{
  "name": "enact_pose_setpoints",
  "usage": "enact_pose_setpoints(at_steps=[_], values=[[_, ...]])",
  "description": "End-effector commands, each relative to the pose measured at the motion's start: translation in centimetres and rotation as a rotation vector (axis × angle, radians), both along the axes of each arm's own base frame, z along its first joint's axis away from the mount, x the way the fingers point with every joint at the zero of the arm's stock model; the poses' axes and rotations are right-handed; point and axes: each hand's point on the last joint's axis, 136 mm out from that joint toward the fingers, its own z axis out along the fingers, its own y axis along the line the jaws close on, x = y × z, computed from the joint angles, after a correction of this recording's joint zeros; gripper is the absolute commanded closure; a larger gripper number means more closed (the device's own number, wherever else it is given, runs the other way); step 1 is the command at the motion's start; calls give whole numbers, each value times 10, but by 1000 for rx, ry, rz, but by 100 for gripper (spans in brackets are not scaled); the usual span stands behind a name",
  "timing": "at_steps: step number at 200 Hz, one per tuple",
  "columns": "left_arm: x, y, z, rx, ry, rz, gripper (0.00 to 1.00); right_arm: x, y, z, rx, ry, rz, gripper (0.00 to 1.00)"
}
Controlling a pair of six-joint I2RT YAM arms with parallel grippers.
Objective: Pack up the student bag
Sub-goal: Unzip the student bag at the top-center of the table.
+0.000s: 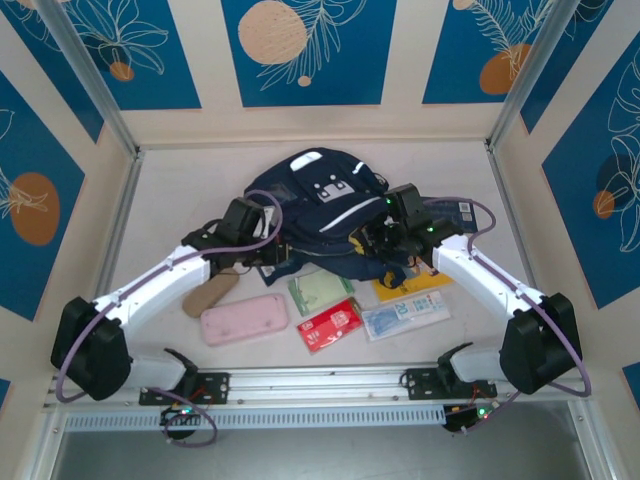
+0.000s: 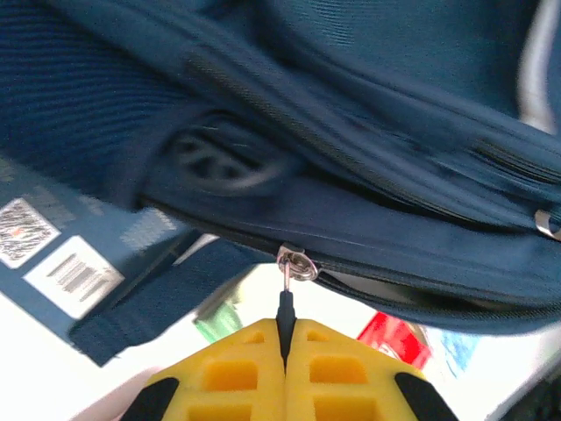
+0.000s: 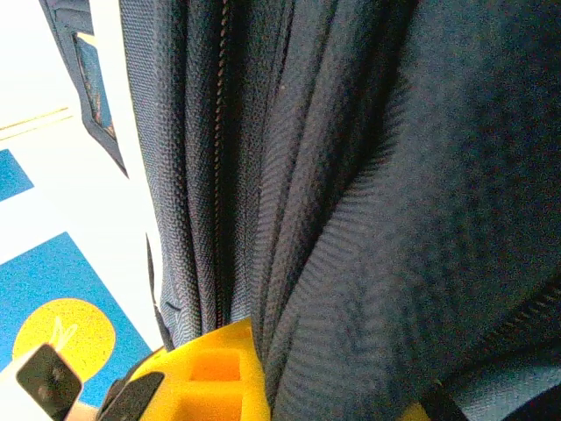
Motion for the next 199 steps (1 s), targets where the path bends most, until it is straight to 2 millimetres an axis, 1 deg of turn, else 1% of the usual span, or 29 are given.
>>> enact_pose_setpoints(at_steps=[1, 18, 45, 64, 72, 82, 97, 104, 115, 133, 150, 161, 168, 172, 179, 180, 181, 184, 190, 199], values=[[15, 29, -16, 35, 43, 147, 100, 3, -6, 9, 1, -57, 6, 100], [26, 35, -20, 27, 57, 189, 99, 3, -2, 9, 13, -67, 22, 100], [42, 37, -25, 34, 81, 210, 99, 1, 4, 10, 16, -79, 46, 100], [50, 35, -21, 24, 75, 216, 97, 2, 9, 11, 22, -89, 70, 100], [51, 34, -17, 19, 69, 215, 92, 2, 12, 12, 23, -96, 85, 100], [50, 35, -11, 19, 57, 212, 81, 3, 16, 14, 28, -108, 111, 100], [45, 43, -4, 34, 35, 226, 66, 5, 22, 15, 19, -116, 144, 100], [40, 47, -1, 43, 28, 235, 61, 6, 26, 15, 10, -124, 162, 100], [33, 55, 0, 62, 26, 250, 55, 7, 30, 13, -5, -130, 183, 100], [19, 71, 2, 95, 32, 298, 47, 11, 35, 0, -61, -106, 210, 100], [5, 88, 2, 130, 50, 363, 44, 12, 37, -12, -119, -74, 224, 100], [-6, 103, -1, 163, 74, 433, 41, 11, 40, -19, -147, -56, 229, 96], [-10, 110, -1, 167, 82, 466, 40, 10, 42, -22, -160, -47, 237, 90], [-13, 113, -1, 163, 83, 478, 39, 10, 43, -23, -166, -43, 239, 86], [-16, 120, -1, 165, 85, 511, 33, 9, 43, -25, -179, -37, 242, 79], [-17, 121, -2, 165, 86, 517, 32, 9, 43, -26, -183, -36, 242, 76], [-18, 122, -1, 165, 86, 523, 31, 9, 43, -26, -183, -36, 242, 76], [-19, 125, -2, 166, 88, 541, 27, 8, 43, -27, -190, -31, 241, 72], [-22, 133, -2, 166, 92, 582, 21, 7, 42, -28, -203, -28, 240, 67], [-23, 141, -2, 158, 88, 624, 18, 6, 41, -28, -221, -30, 235, 61]])
